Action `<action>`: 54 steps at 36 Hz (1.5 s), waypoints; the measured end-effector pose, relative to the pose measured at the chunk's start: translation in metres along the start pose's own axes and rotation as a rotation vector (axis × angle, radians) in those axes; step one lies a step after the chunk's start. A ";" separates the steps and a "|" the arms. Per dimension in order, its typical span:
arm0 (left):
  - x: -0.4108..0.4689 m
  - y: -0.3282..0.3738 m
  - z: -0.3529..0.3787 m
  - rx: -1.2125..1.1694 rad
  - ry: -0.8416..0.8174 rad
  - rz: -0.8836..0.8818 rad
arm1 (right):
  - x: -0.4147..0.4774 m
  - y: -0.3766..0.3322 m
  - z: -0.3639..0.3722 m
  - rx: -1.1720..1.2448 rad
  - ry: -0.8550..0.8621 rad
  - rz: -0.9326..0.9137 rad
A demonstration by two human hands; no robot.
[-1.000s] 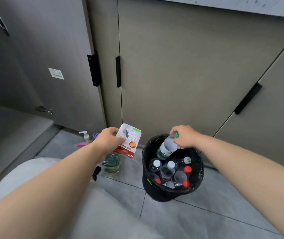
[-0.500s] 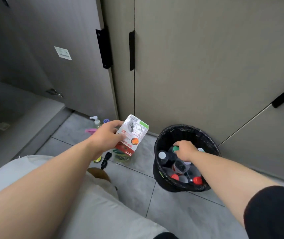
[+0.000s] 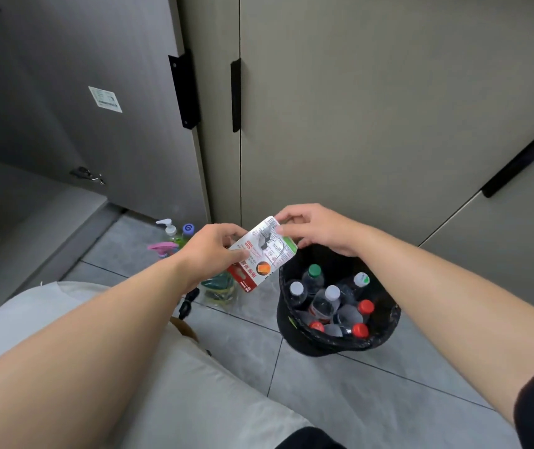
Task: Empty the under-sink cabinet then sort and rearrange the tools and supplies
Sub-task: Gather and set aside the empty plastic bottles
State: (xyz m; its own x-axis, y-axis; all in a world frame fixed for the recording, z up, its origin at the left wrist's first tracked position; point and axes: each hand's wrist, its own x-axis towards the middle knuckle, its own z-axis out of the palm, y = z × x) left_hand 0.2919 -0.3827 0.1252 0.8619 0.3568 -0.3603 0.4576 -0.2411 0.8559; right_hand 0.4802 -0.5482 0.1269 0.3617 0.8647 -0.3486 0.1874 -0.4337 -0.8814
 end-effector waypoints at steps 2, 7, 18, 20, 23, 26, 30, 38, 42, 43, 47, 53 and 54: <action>-0.001 0.001 0.002 0.011 -0.008 0.003 | -0.003 -0.003 -0.004 -0.099 0.020 -0.028; -0.002 -0.001 0.004 -0.010 0.021 0.012 | -0.015 0.003 -0.028 -0.238 0.165 -0.018; -0.006 -0.005 0.002 0.048 0.098 -0.024 | -0.031 0.048 -0.046 -0.770 0.240 0.021; -0.007 -0.004 0.002 0.044 0.097 -0.029 | -0.030 0.061 -0.037 -0.827 0.243 0.047; -0.009 -0.003 0.001 0.050 0.098 -0.033 | -0.029 0.078 -0.022 -0.929 0.210 0.107; -0.009 -0.005 0.000 0.056 0.113 -0.039 | -0.028 0.092 -0.011 -0.975 0.151 0.197; -0.007 -0.007 -0.004 0.080 0.135 -0.039 | -0.023 0.097 -0.003 -0.938 0.192 0.276; 0.000 -0.008 -0.016 0.158 0.345 -0.065 | 0.002 0.053 0.011 -0.830 0.360 -0.034; 0.003 0.000 -0.043 0.086 0.364 -0.109 | 0.024 0.029 0.035 -0.770 0.326 -0.157; 0.004 0.004 -0.054 0.071 0.350 -0.119 | 0.030 0.024 0.042 -0.762 0.304 -0.173; 0.001 0.006 -0.106 0.127 0.243 -0.135 | 0.057 0.014 0.069 -0.721 0.196 -0.199; -0.009 -0.056 -0.177 0.205 0.264 -0.221 | 0.106 0.012 0.108 -0.689 0.023 -0.142; -0.011 -0.072 -0.186 0.194 0.282 -0.242 | 0.116 0.012 0.115 -0.696 0.003 -0.130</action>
State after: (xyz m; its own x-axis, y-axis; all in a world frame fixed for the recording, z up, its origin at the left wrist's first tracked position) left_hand 0.2093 -0.2018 0.1366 0.6432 0.6506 -0.4037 0.6954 -0.2757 0.6636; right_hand 0.4198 -0.4242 0.0390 0.2996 0.9201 -0.2524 0.7689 -0.3895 -0.5069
